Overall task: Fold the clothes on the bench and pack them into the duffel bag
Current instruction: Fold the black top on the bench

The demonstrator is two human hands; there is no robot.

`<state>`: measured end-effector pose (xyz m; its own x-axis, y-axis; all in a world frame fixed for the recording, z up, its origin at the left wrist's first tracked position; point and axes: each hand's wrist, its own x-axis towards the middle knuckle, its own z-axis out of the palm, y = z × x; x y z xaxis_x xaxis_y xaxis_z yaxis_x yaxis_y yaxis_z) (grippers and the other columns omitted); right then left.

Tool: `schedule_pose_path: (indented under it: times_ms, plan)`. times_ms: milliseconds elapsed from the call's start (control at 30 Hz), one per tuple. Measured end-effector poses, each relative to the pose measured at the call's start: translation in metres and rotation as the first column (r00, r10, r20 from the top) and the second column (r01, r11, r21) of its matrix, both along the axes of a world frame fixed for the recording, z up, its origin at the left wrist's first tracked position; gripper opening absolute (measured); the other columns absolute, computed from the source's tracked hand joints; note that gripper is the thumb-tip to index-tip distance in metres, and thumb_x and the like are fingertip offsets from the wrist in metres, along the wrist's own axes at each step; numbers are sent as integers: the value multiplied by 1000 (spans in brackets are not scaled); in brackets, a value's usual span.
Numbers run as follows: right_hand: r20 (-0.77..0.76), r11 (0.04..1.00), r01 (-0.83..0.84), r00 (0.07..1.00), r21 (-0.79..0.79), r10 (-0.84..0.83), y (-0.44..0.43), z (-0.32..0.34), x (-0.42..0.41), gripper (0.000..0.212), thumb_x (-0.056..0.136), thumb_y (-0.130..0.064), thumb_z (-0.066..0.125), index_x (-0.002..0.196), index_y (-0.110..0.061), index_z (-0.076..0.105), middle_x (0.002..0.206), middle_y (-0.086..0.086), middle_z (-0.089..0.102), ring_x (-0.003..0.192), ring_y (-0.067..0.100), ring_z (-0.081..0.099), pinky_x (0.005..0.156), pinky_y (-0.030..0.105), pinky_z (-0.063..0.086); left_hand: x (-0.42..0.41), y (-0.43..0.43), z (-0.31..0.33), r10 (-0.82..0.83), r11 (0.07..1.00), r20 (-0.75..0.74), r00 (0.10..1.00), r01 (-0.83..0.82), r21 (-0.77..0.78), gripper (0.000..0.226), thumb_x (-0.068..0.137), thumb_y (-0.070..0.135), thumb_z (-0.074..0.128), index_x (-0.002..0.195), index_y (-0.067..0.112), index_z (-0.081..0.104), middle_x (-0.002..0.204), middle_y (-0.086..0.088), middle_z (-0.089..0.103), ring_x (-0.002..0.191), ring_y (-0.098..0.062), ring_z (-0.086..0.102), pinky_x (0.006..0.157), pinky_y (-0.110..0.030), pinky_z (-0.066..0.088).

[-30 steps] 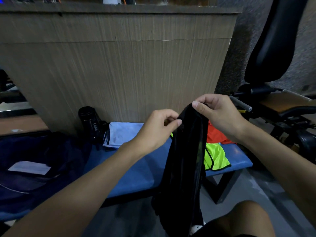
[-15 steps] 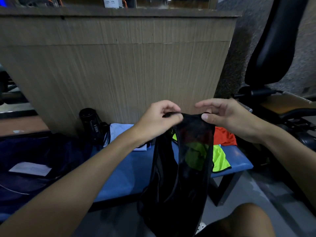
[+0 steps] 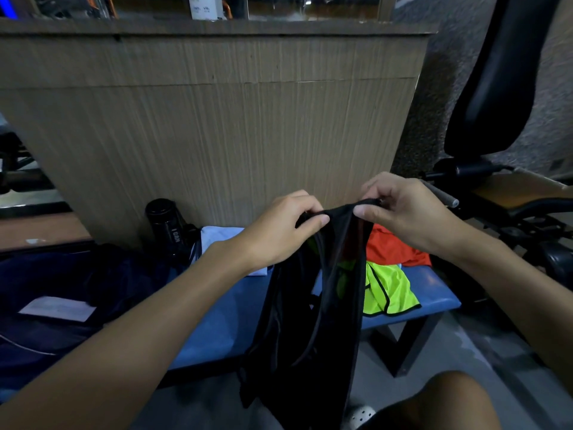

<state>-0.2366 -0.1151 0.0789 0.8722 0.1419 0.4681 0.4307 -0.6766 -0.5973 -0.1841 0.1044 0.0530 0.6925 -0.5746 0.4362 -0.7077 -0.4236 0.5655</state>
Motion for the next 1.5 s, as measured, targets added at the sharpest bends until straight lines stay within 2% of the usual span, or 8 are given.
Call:
schedule_pose_path:
  times_ms: [167,367,533,633,767,933,1033,1500]
  plan:
    - [17,995,-28,999,92,27,11,3,1,23,90,-18,68,71,-17,55,66,1,60,60,7,53,59,26,44,-10,-6,-1,-73,991,-115,991,60,-117,24,101,23,55,83,8,60,73,-4,55,66,-3,46,63,-29,39]
    - [4,987,-36,999,160,36,16,6,-2,28,88,-20,71,69,-12,51,62,4,54,59,11,48,55,31,39,-19,-14,-5,-79,975,-215,973,30,-221,19,88,8,72,104,11,62,94,-5,74,91,-21,69,86,-42,55]
    - [-3,980,-10,1000,199,11,6,7,-8,28,85,-18,72,70,-8,51,69,23,62,64,20,54,59,39,44,-14,-7,-3,-39,994,-198,979,17,-108,8,98,11,58,93,12,65,67,5,69,59,-12,59,61,-29,48]
    - [-16,991,23,1000,131,-21,-3,5,-9,23,86,-18,71,74,-7,54,73,21,65,65,19,58,60,39,48,-13,-7,3,-41,998,-186,982,31,-53,14,100,14,56,88,10,64,58,10,54,53,-5,40,54,-22,34]
    - [-42,1000,10,999,13,-9,-9,8,-15,4,90,-12,66,91,-14,63,83,-1,68,73,4,63,69,19,48,-11,-12,7,-54,989,-195,979,25,-146,15,99,12,57,89,11,68,79,-7,69,71,-12,59,73,-40,52]
    - [-60,998,-36,998,-60,32,-1,10,-16,29,83,-20,75,109,-14,63,96,-6,68,93,2,63,86,12,46,-13,-19,10,-93,980,-201,975,54,-192,12,97,9,60,91,7,71,84,-13,72,75,-18,65,79,-46,54]
    - [-9,987,-8,1000,-161,7,3,8,-15,4,91,-15,66,94,-16,66,85,-5,68,84,7,64,79,29,51,-15,-20,7,-101,968,-237,966,40,-250,8,95,7,64,92,5,71,83,-12,72,74,-10,63,75,-35,55]
    - [94,960,44,995,-276,-19,12,11,-11,8,96,-13,57,88,-16,57,77,-7,58,75,12,57,64,13,39,-18,-25,-11,-171,925,-351,921,26,-380,4,94,5,65,92,6,61,80,-13,63,76,-20,56,75,-39,47]
